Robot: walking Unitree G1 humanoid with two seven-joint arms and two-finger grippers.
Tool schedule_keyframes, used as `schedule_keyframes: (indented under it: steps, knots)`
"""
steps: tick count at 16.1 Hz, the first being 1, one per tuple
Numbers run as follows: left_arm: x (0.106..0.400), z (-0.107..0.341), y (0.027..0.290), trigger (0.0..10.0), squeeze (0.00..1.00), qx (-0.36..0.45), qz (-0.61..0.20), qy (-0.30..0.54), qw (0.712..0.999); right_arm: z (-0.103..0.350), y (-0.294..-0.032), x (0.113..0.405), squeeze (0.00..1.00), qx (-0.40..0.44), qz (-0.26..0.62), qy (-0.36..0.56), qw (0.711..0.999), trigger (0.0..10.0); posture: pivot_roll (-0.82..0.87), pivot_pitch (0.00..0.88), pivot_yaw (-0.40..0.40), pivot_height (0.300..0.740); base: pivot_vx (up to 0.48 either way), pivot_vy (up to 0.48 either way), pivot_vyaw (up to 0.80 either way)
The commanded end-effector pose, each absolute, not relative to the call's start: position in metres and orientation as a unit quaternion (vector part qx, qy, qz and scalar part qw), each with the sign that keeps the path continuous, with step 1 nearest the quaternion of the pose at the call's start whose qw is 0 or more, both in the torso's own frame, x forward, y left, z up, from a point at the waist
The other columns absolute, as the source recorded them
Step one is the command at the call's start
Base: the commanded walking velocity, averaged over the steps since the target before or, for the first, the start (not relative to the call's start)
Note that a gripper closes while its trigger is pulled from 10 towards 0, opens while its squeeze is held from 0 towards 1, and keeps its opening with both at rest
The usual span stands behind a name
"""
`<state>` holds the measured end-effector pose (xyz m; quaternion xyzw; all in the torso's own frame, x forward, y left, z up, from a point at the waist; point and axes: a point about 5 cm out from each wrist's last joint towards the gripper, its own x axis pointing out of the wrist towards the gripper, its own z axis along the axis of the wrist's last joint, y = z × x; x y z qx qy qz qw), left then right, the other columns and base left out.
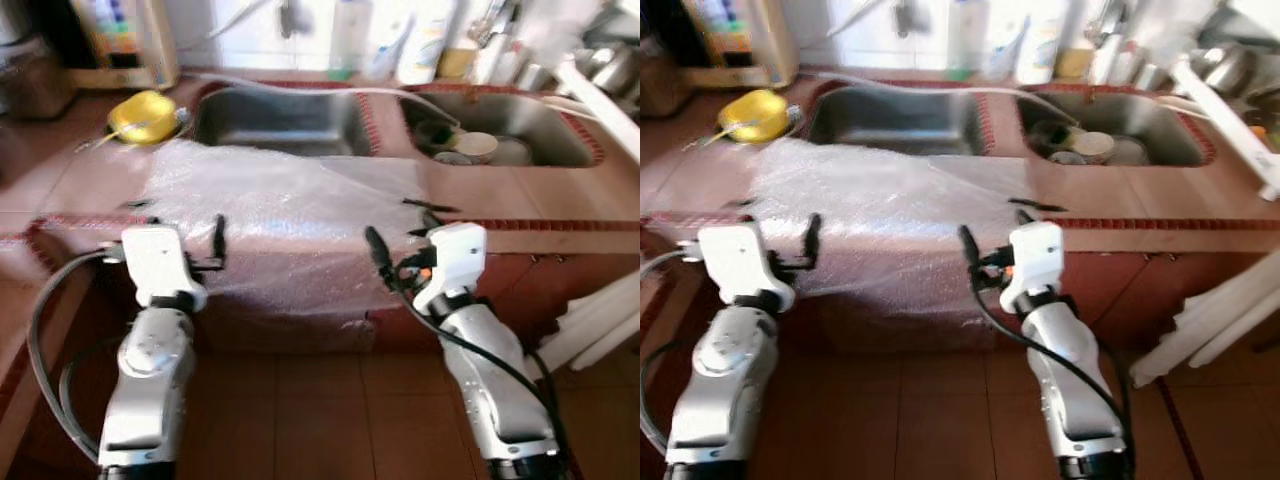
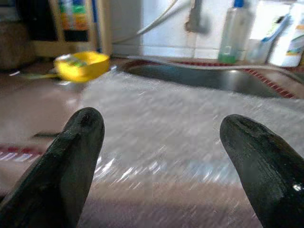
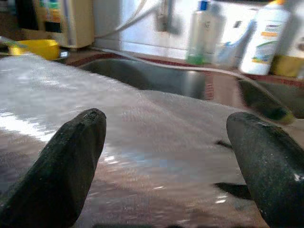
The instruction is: Kitchen organization
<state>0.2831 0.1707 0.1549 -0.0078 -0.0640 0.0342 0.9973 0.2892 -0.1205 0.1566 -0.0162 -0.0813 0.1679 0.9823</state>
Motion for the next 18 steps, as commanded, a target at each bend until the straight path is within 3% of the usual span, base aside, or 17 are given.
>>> schedule_keyframes:
  steps: [1, 11, 15, 18]
  knots:
    - [0.2835, 0.157, 0.1611, 10.0, 0.0, -0.015, 0.017, -0.068, 0.997, 0.1613, -0.1268, 0.2884, 0.0, -0.024, 0.16, -0.092, 0.983, 10.0, -0.02, 0.051, -0.024, 0.74, 0.416, 0.0, 0.0]
    - [0.2845, 0.1564, 0.1597, 10.0, 0.0, -0.011, 0.017, -0.064, 0.998, 0.1669, -0.1232, 0.2876, 0.0, -0.027, 0.167, -0.108, 0.98, 10.0, -0.02, 0.048, -0.019, 0.74, 0.389, 0.0, 0.0]
    - [0.2841, 0.1575, 0.1589, 10.0, 0.0, 0.016, 0.032, -0.069, 0.997, 0.1678, -0.1233, 0.2865, 0.0, -0.027, 0.167, -0.111, 0.979, 10.0, -0.02, 0.051, -0.019, 0.74, 0.0, 0.0, 0.0]
    - [0.2837, 0.1584, 0.1561, 10.0, 0.0, 0.021, 0.03, -0.073, 0.997, 0.1683, -0.1245, 0.2871, 0.0, -0.031, 0.164, -0.113, 0.98, 10.0, -0.02, 0.053, -0.018, 0.74, 0.0, 0.0, 0.74]
